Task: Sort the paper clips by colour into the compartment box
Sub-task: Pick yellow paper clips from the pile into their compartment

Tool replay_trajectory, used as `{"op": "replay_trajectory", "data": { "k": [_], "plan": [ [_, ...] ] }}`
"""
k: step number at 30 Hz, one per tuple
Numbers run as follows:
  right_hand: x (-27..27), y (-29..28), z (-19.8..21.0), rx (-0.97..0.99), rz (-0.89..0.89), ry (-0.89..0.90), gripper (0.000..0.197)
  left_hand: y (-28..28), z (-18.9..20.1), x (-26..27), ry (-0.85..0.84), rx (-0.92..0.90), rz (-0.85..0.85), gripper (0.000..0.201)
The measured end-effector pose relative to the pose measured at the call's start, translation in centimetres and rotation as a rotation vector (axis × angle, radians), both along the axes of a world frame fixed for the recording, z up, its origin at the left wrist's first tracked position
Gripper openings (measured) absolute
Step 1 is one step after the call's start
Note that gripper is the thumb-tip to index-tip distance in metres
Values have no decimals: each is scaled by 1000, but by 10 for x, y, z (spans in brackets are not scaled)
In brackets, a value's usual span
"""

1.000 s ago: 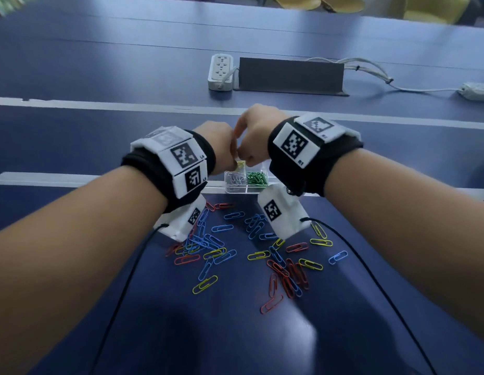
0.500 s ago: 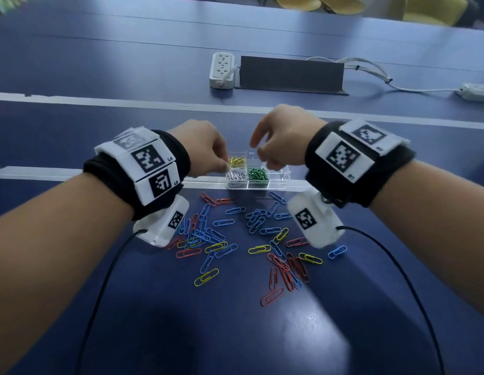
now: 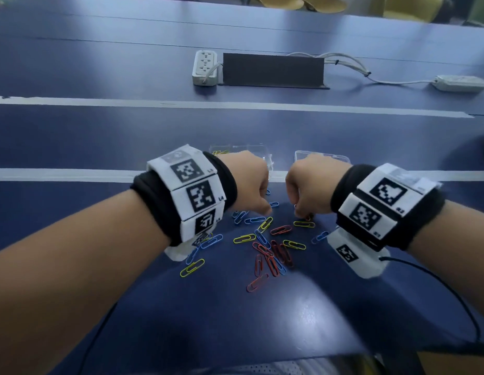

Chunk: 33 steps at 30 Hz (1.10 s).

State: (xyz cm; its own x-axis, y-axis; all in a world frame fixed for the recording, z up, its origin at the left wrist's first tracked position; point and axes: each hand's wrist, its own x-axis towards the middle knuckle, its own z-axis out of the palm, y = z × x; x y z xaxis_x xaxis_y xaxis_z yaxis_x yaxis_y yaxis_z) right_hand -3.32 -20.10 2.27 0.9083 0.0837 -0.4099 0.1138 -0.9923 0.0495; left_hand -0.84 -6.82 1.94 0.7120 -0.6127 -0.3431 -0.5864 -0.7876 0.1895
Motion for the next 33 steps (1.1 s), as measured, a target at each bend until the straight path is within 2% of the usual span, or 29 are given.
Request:
{"op": "replay_trajectory", "data": {
  "k": [4,7,9,11,13,19,22,25,27,33],
  "plan": [
    [-3,-2,-6,51,-1,21,16,-17,-5,-11,-79,71,-67,37],
    [-5,-6,-7,99,2,30,23,-27,-4,-19,-79,108,-110,24],
    [-7,-10,-4,167,-12,32,21,-30,-3,-21,-80,112,-117,21],
    [-10,-16,2,226,-27,22,16,-30,-4,-20,-91,103,-118,37],
    [-13,-19,5,247,3,10,21,-29,-5,-19,-92,94,-108,41],
    [-29,-12,-3,149,154,27,21,-18,-2,-13,-54,-34,-22,17],
    [-31,-11,-5,176,164,3,21,-5,3,-8,38,-150,64,5],
    [-35,-8,-6,183,177,11,20,12,5,-5,241,-239,150,15],
    [-36,-6,-7,199,172,21,18,21,6,-4,309,-210,171,16],
    [-31,-5,-2,394,23,6,20,27,2,-14,363,-98,156,12]
  ]
}}
